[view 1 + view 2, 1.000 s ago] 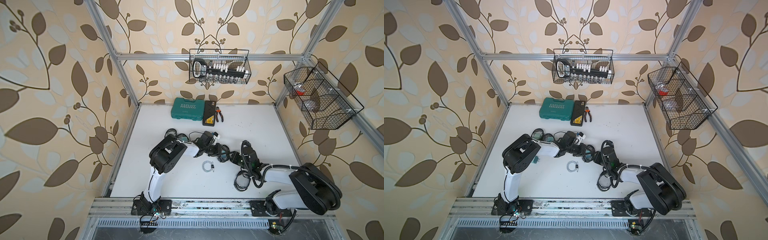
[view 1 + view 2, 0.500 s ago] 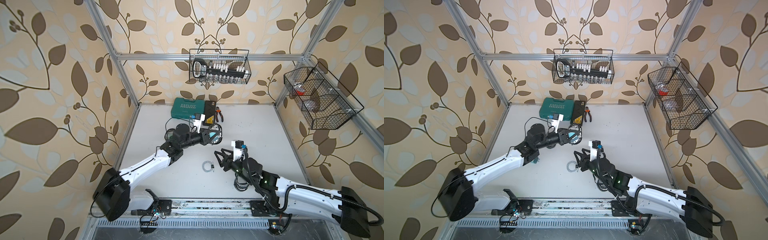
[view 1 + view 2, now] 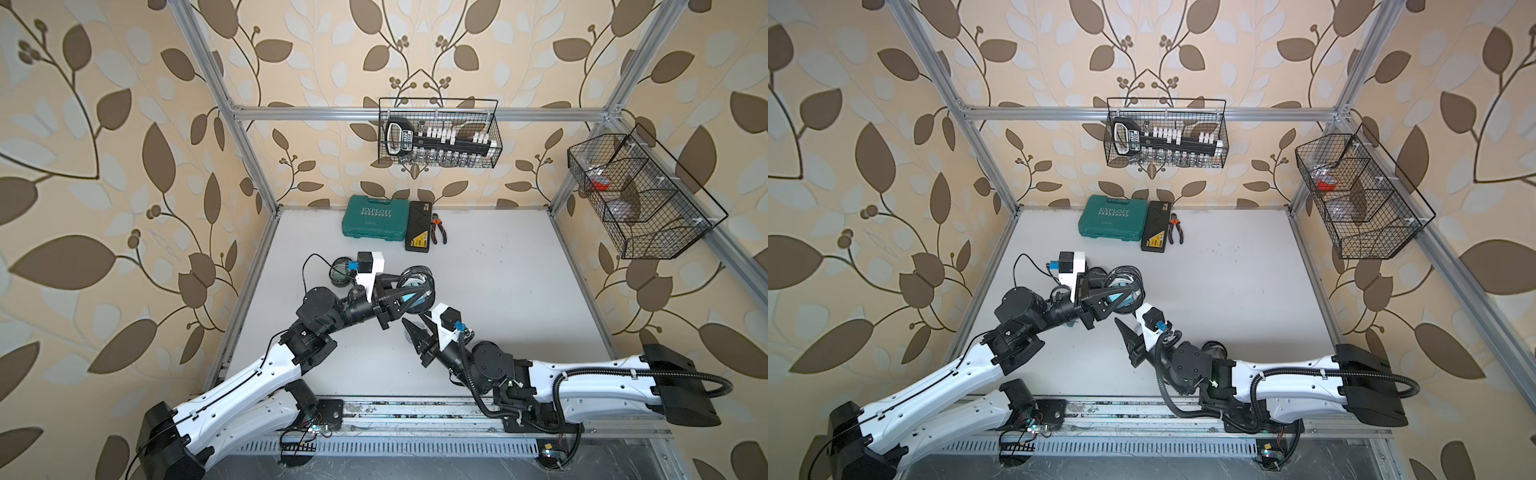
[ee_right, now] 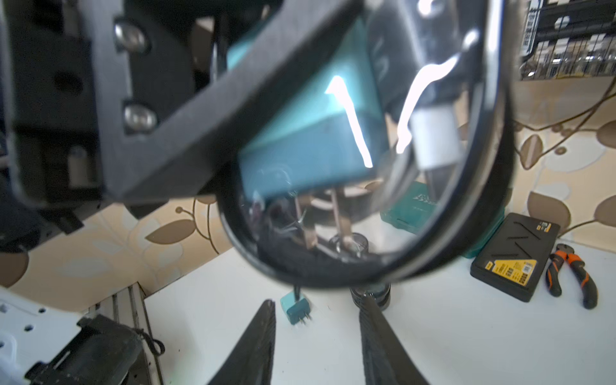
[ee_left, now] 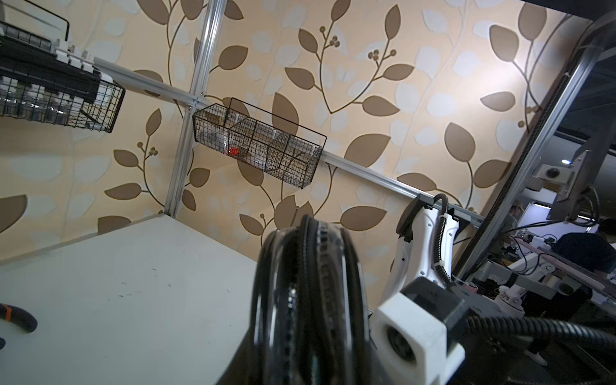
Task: Pack away charging kits
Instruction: Pick up the storage bag at the center of the board, then zip the zipper on the storage bag.
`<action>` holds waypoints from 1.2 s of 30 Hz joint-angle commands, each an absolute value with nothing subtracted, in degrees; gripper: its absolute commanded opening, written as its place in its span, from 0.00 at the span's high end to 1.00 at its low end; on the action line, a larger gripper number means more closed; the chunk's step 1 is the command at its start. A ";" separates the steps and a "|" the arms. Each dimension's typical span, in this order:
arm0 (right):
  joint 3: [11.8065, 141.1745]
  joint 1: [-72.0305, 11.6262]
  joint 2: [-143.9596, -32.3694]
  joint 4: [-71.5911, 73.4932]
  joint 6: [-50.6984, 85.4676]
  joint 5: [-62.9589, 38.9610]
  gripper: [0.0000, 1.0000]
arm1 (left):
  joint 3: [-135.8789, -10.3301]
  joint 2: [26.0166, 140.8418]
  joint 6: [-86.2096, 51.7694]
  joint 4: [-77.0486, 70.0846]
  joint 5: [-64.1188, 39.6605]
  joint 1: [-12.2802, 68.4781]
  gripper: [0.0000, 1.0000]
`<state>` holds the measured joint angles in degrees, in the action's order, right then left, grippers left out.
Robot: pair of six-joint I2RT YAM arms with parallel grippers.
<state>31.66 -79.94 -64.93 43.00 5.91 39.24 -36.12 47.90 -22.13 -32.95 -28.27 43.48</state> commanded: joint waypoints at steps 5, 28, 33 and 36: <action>35.49 -80.32 -66.10 45.33 3.91 42.50 0.65 | -35.95 47.43 -18.64 -36.13 -25.76 44.15 1.00; 38.48 -80.16 -66.24 40.96 8.11 45.41 1.00 | -35.20 48.66 -19.72 -36.47 -19.94 44.76 1.00; 37.28 -79.92 -65.27 40.09 9.19 46.68 1.00 | -34.75 47.43 -19.93 -36.48 -19.07 44.78 1.00; 35.90 -79.69 -64.14 40.08 9.32 47.78 1.00 | -34.24 46.33 -20.43 -36.49 -17.99 44.74 1.00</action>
